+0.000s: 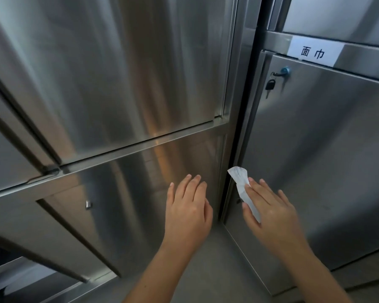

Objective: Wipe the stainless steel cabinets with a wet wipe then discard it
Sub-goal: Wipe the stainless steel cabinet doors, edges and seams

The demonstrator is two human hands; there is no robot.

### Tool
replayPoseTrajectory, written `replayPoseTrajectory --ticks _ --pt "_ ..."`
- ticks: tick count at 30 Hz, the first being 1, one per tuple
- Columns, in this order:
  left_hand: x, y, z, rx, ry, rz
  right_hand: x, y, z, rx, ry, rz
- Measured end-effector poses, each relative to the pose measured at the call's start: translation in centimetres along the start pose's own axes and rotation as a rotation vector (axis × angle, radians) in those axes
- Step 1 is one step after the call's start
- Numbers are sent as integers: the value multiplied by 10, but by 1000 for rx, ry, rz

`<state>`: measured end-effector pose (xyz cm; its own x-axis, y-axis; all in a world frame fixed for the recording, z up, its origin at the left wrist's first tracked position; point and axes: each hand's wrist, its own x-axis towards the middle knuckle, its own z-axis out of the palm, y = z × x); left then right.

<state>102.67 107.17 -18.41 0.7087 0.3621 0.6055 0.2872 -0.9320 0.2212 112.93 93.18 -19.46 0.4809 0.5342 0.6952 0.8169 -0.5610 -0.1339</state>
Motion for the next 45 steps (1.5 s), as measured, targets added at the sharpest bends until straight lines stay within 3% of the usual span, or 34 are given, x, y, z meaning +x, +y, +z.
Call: replayPoseTrajectory --ticks 19,27,40,45 --pt "118 -58 87 -125 -36 143 109 11 99 -39 -179 50" --pt "141 -56 118 -135 -63 126 128 48 126 -65 -192 25" --pt "134 -21 183 128 -59 -118 121 121 166 215 -283 -44" --pt "137 -25 212 193 -44 -136 124 126 194 290 -335 -20"
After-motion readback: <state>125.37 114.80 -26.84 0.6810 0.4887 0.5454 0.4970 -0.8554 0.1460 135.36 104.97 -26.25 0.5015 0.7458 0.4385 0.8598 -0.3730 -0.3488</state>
